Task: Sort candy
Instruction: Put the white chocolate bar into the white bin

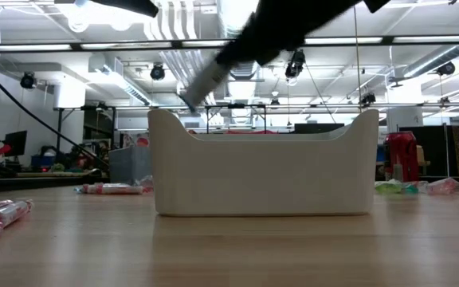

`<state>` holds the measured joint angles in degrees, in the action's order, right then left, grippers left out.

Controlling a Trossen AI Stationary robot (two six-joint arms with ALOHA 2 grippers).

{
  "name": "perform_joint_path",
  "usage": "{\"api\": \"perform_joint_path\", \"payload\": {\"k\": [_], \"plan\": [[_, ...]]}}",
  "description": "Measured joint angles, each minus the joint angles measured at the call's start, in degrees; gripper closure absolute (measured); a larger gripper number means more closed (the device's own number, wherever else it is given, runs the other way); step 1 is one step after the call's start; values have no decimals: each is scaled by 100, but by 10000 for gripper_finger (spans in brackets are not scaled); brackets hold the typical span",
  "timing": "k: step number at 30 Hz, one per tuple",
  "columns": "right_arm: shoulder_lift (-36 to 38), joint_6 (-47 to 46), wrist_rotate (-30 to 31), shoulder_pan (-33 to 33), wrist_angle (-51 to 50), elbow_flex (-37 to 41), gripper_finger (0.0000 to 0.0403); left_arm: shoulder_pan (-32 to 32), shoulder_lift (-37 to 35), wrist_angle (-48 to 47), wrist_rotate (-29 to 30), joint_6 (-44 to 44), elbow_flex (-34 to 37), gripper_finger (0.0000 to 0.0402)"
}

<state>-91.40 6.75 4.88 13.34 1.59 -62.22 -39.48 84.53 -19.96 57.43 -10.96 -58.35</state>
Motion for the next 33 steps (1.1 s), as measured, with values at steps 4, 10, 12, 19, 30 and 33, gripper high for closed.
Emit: {"api": "perform_joint_path", "payload": {"k": [4,10,12,19,30,33], "plan": [[-55,-328,28,0,-727,4,384,0,-103,-73,-385,260,12,331],[-356,-254,169,2,-531,24,373,90,-519,2,-1362,506,200,364],[-467,-179,393,2,-365,24,371,103,-714,211,-1624,581,339,376],[-652,-217,571,0,-305,2,368,116,-1488,2209,-2285,1175,1417,398],[-655,-543,569,0,-552,0,365,144,-2222,4541,-1291,1303,2789,396],[-655,-595,622,0,-531,-11,365,144,-2256,4552,-802,1303,2849,396]]}}
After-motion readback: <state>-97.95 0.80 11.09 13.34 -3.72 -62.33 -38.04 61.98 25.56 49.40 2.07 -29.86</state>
